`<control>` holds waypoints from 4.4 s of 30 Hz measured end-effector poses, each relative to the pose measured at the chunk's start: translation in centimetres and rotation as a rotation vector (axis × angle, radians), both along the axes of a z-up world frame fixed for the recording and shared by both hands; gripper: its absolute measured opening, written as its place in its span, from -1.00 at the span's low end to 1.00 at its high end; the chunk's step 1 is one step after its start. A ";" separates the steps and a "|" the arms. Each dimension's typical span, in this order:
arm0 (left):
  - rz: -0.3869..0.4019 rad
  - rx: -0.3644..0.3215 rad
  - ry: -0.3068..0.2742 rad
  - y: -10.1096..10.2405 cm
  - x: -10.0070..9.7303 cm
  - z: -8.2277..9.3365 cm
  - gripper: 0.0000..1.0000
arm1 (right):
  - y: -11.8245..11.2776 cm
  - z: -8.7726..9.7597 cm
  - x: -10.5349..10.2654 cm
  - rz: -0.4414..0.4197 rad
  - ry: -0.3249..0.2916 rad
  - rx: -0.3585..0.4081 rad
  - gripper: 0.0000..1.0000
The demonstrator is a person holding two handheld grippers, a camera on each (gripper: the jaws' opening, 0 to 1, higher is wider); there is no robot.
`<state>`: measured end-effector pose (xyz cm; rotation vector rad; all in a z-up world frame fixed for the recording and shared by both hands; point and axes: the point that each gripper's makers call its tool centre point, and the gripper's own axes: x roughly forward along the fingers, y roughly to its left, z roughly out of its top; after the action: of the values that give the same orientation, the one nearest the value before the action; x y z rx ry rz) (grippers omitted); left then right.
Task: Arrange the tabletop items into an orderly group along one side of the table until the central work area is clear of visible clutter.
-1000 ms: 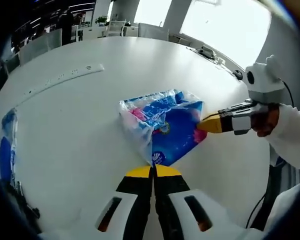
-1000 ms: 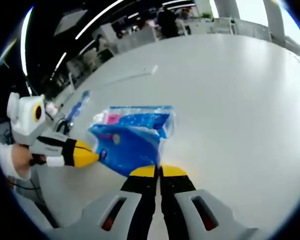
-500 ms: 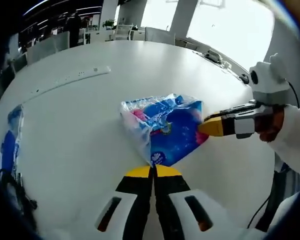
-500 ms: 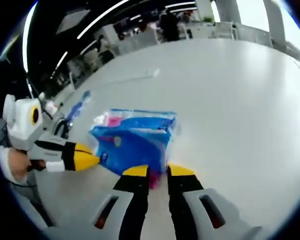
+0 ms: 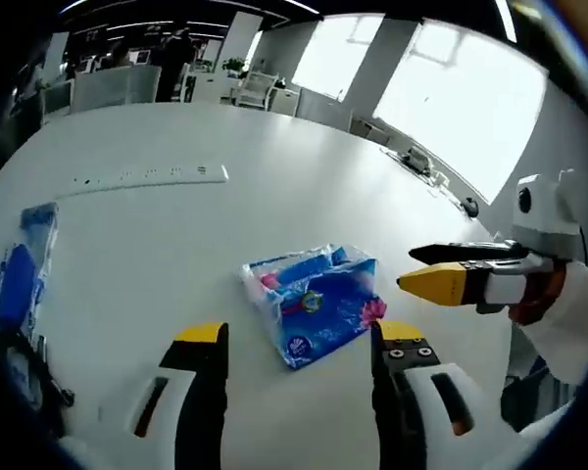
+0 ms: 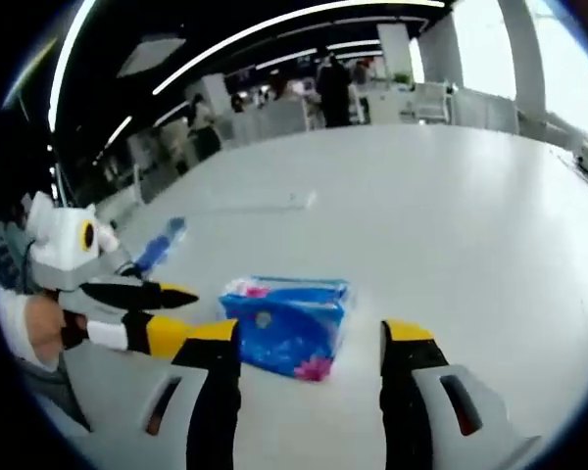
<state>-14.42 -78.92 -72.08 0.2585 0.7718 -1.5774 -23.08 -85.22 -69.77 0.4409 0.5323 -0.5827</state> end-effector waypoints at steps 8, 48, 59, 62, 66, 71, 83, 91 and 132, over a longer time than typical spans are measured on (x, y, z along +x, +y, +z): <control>-0.083 0.014 -0.005 4.4 -2.4 -0.1 0.77 | 3.8 0.9 -2.7 -0.040 -0.024 0.021 0.16; 0.116 0.020 -0.022 12.6 5.8 0.4 0.56 | 7.4 0.8 -1.2 -0.007 -0.080 0.156 -0.05; 0.235 0.060 -0.066 16.6 11.4 -0.5 0.54 | 8.1 0.5 -1.9 -0.009 -0.080 0.170 -0.05; 0.263 0.067 -0.060 17.2 12.4 -0.6 0.52 | 8.2 0.5 -1.9 -0.015 -0.090 0.184 -0.05; 0.254 0.072 -0.085 17.2 12.8 -0.5 0.51 | 8.3 0.4 -1.9 -0.006 -0.084 0.184 -0.06; 0.196 0.085 -0.123 16.3 13.0 -0.6 0.47 | 8.6 0.5 -1.6 0.005 -0.086 0.194 -0.07; 0.233 0.179 -0.102 14.7 15.6 -3.1 0.28 | 9.1 0.6 -2.1 -0.011 -0.113 0.226 -0.11; 0.157 0.217 -0.186 13.7 17.1 -3.9 -0.06 | 9.7 0.3 -3.2 -0.048 -0.134 0.271 -0.16; -0.231 -0.036 -0.654 12.3 8.2 4.4 -0.95 | 11.1 1.4 -0.5 -0.020 -0.203 0.387 -0.26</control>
<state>-6.19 -66.63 -67.71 0.8123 0.2059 -1.5809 -23.57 -74.14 -68.37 0.8641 0.4458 -0.4471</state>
